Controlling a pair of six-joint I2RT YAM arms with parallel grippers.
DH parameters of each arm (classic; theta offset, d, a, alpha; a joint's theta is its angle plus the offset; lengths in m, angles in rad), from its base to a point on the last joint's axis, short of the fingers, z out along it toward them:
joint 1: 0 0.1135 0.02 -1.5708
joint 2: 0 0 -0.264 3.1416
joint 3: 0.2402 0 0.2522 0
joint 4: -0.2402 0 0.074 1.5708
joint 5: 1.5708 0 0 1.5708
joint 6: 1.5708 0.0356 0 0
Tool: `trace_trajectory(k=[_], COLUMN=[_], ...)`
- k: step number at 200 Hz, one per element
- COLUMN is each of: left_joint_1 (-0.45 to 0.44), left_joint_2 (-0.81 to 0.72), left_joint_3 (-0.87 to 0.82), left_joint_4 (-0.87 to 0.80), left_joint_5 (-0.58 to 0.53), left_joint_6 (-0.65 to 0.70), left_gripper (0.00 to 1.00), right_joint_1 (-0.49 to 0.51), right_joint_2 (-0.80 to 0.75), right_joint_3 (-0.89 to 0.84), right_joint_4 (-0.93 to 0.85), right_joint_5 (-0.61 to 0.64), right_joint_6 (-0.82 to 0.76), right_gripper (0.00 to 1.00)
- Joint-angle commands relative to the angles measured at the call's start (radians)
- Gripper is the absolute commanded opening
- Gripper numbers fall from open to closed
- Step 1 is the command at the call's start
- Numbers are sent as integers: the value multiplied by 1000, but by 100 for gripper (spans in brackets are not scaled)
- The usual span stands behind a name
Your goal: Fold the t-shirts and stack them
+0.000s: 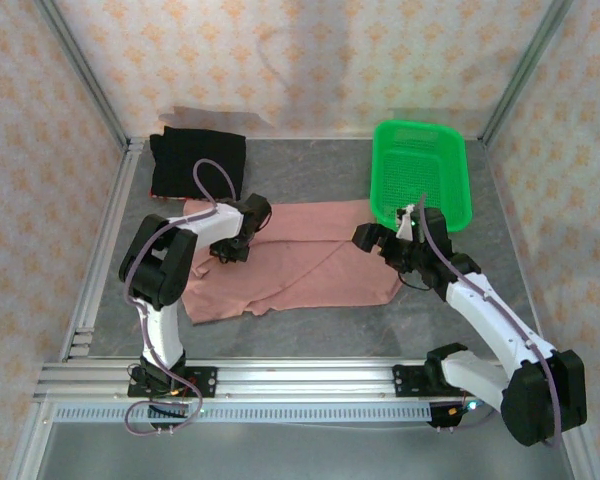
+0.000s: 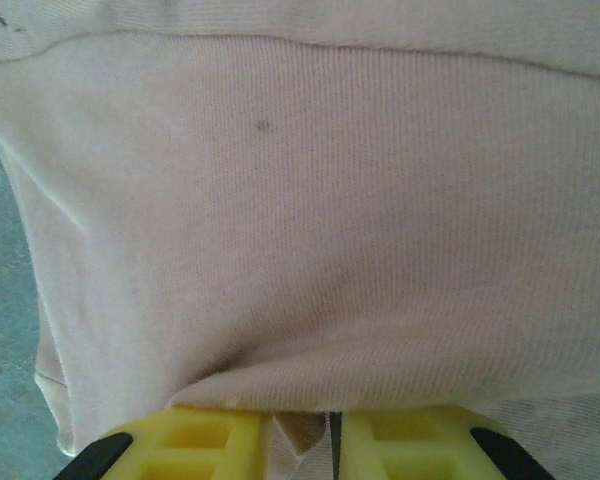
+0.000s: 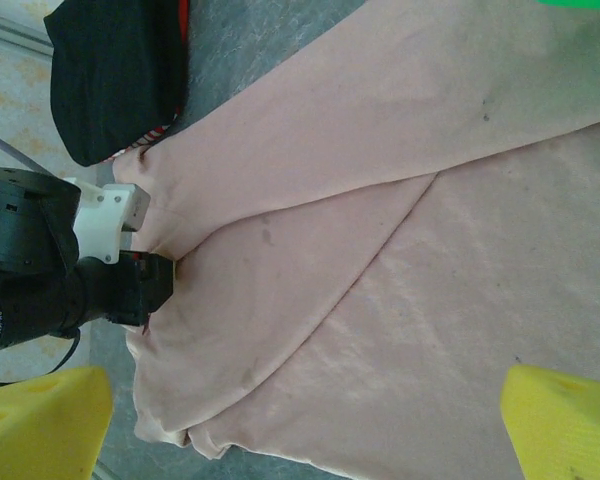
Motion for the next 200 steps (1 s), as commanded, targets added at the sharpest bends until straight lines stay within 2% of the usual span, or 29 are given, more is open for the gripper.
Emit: trace_trajectory(k=[1,26,76,116,160,200], left_joint_1=[18,21,29,20,18,19], left_joint_2=[-4,7,-10,-148,-335,-386], left_joint_3=[-9,-4,16,-13,-73,-97], left_joint_4=[-19,-15,-35,-81,-140,-176], left_joint_5=[-44,-52,-39,19,149,260], left_joint_6=[8,9,20,10,14,37], left_gripper=[22,19,0,0,0,0], right_joint_1=[-7,-8,-8,-8,-9,-5], right_joint_2=[-9,-7,-10,-6,19,85], right_joint_3=[5,3,-2,9,21,38], right_joint_4=[-5,-2,14,29,58,112], right_joint_5=[-12,-15,-21,-13,-21,-46], right_joint_6=[-12,-8,8,13,25,59], right_gripper=[99,99,99,99,99,99])
